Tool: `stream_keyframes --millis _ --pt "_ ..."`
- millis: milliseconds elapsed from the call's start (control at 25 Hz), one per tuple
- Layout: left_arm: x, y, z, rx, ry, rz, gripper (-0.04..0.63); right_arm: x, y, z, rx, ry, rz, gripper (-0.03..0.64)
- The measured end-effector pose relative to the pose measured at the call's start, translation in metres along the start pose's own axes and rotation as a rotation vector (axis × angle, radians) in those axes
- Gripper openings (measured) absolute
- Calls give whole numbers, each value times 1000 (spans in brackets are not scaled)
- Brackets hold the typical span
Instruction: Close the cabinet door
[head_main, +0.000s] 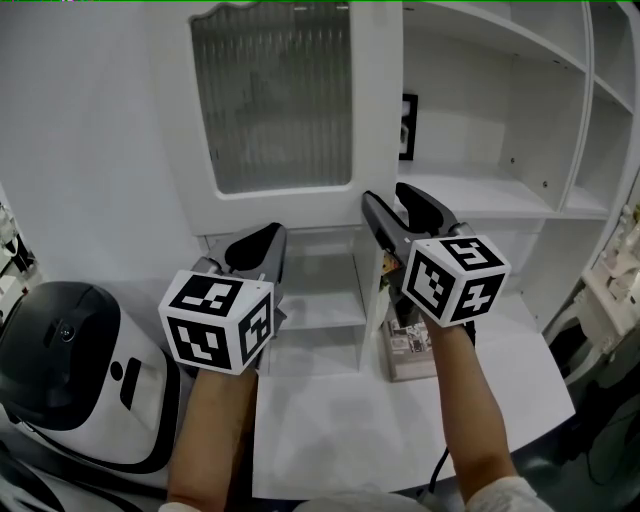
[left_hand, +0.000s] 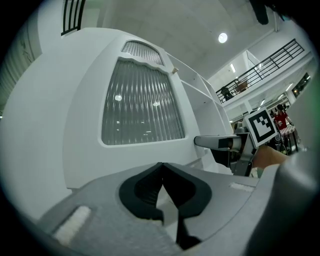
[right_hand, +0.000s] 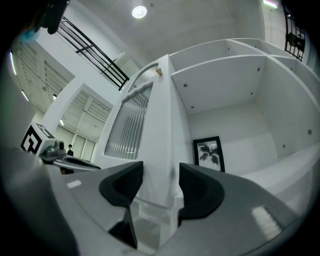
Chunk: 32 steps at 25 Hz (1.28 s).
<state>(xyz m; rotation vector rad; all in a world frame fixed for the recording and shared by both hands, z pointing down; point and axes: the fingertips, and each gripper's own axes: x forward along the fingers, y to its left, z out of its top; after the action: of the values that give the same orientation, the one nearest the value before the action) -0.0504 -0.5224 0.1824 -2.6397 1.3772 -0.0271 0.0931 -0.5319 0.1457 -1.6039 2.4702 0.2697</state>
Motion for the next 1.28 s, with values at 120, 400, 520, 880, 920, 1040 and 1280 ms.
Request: stream_keyframes --millis 120,400,520,880,920,1040,1280 --pt "0 3 1 -4 2 1 0 1 0 1 -2 4 -5 229" --pt "-7 0 7 -6 2 -8 0 -8 5 4 -39 9 -54 227" --pt "-13 -2 9 -6 2 -10 0 -16 9 8 -35 4 -65 224" --pt "-40 -8 7 -12 12 -4 0 -41 31 6 -50 51 -66 196" --pt "-42 -9 8 -11 13 -3 0 -43 34 6 -50 57 -64 191" --pt "-52 -8 8 -11 18 0 0 -48 44 4 -49 73 -56 165" --pt "-79 -7 8 -6 29 4 -2 -62 70 4 -45 91 -39 114"
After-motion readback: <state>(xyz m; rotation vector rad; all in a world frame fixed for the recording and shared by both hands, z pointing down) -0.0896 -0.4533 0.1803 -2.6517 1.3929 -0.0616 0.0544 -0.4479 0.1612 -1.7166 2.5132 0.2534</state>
